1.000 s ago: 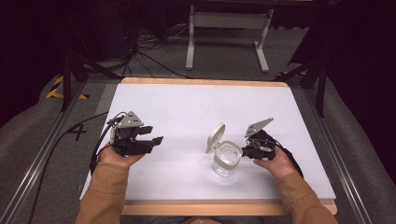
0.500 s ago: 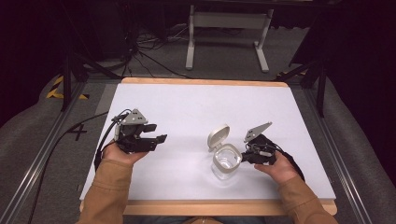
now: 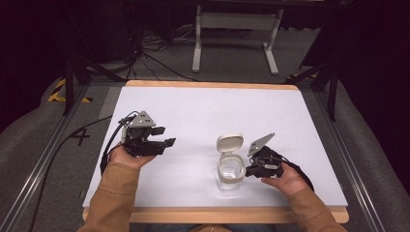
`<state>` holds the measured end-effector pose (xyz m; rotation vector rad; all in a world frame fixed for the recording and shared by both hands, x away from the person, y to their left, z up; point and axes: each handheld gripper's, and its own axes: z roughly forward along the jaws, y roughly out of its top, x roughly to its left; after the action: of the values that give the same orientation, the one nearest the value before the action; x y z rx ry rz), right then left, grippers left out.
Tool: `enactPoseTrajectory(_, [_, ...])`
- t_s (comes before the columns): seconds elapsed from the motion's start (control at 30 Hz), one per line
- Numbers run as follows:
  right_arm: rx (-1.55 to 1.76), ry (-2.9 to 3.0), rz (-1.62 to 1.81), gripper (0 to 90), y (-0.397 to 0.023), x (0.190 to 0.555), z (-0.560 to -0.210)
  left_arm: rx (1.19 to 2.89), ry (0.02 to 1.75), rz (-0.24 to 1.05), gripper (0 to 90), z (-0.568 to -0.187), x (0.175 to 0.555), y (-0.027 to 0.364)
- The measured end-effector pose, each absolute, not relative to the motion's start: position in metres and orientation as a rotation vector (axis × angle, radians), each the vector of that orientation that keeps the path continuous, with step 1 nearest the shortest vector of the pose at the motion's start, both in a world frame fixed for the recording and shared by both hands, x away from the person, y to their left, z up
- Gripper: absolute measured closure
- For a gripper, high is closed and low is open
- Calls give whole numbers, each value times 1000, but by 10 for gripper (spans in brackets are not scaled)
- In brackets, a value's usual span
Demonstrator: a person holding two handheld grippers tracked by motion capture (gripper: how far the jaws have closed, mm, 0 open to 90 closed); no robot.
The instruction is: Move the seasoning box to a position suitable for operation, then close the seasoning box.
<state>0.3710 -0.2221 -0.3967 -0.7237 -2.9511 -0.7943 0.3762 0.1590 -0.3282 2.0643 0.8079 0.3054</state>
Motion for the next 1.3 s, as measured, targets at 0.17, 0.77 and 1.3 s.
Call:
enactPoseTrajectory(0.17, [-701,-2949,-789,893,-219,367,-397,2072,795,304,445,-328,378,157])
enactPoseTrajectory(0.77, [-734,-2921,-944,893,-233,364,-381,2070,788,294,446,-326,380,151])
enactPoseTrajectory(1.3, [-950,-2755,-1421,893,-264,377,-346,2075,804,311,446,-329,375,155])
